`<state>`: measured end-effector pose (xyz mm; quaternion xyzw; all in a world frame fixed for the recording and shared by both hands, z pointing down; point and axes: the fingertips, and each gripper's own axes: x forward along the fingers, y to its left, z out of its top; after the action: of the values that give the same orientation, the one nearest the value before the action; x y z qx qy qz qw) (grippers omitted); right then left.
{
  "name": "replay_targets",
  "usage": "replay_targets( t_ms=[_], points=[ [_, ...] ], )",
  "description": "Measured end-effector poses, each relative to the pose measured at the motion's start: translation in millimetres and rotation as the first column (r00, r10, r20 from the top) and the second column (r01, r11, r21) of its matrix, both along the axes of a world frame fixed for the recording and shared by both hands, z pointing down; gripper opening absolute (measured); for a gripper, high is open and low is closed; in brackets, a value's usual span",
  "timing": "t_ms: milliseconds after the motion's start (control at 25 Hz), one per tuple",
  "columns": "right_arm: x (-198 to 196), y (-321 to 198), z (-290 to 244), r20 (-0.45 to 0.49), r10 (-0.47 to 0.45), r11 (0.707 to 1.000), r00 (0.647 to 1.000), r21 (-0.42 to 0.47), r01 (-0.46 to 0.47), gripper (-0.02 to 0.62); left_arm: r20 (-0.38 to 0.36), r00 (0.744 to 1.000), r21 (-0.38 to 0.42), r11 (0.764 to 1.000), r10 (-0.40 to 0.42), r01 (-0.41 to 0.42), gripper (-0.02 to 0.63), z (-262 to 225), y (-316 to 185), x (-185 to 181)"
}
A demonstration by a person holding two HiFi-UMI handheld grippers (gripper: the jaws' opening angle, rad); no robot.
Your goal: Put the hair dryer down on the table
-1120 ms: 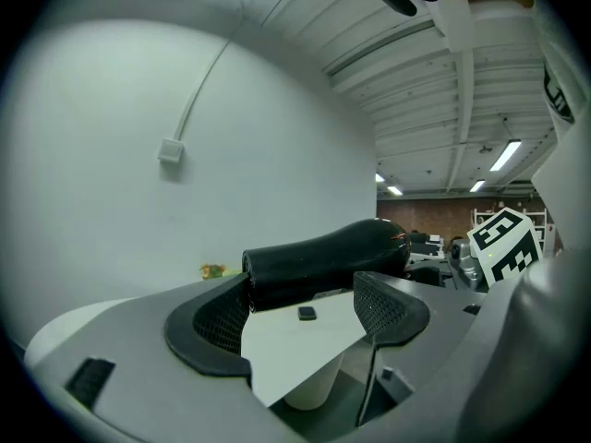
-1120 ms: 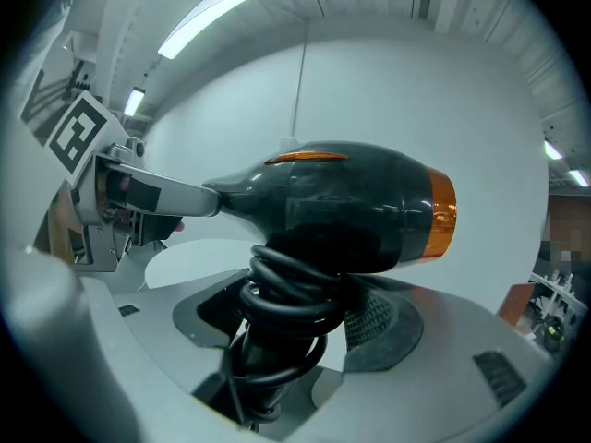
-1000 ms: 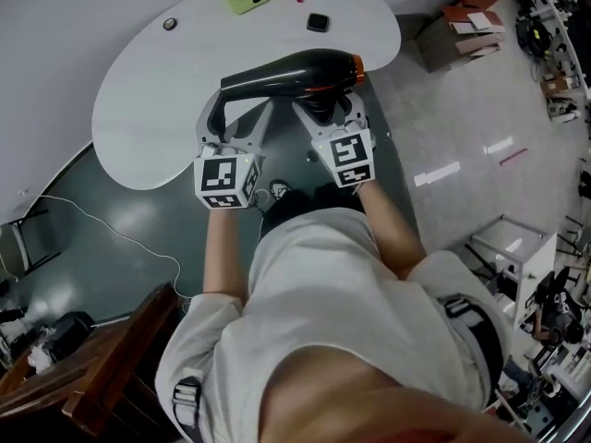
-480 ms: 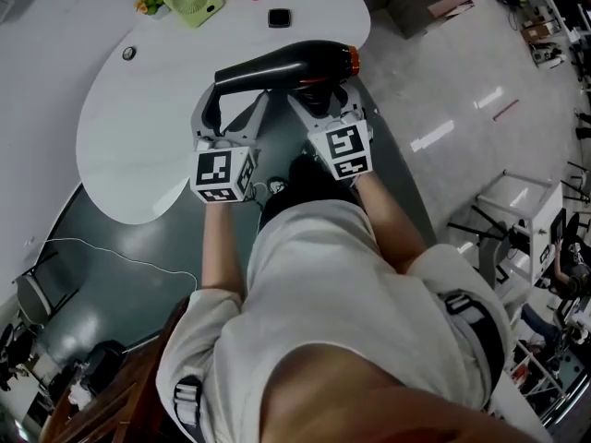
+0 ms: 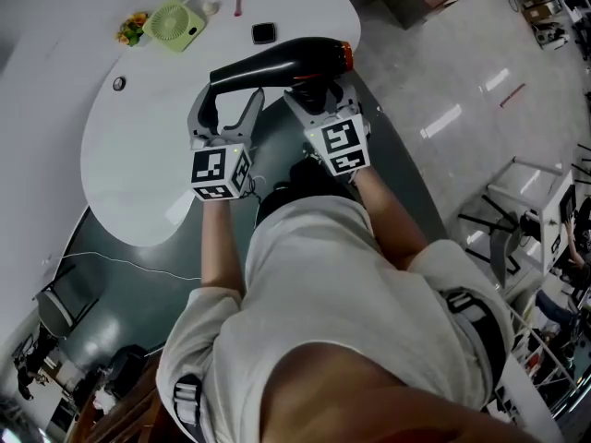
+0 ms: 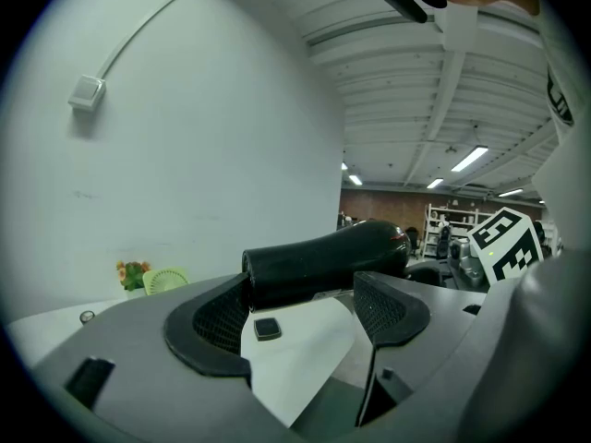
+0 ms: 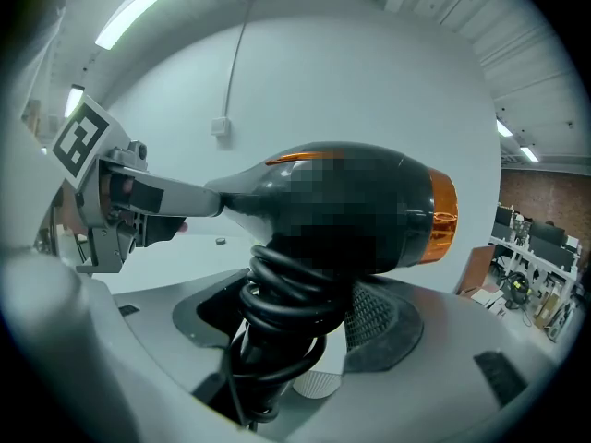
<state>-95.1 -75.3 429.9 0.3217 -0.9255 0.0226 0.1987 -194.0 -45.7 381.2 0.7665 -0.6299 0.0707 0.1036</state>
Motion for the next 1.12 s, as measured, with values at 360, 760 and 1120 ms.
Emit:
replay_targets(
  t_ms=[360, 760, 1120],
  points=[
    [21, -48, 20, 0.002, 0.026, 0.999, 1.000, -0.041, -0.026, 0.299, 0.006, 1.000, -0.031, 0.999, 0.028, -0.027, 0.365, 18, -53, 21],
    [35, -84, 38, -0.001, 0.075, 0.994, 0.997, -0.079, -0.075, 0.299, -0.002, 0.997, -0.055, 0.995, 0.078, -0.078, 0.365, 36, -96, 33],
    [22, -124, 56, -0.022, 0.100, 0.988, 0.995, -0.117, -0.102, 0.299, -0.023, 0.994, -0.087, 0.991, 0.104, -0.105, 0.365, 55, -141, 20]
  ],
)
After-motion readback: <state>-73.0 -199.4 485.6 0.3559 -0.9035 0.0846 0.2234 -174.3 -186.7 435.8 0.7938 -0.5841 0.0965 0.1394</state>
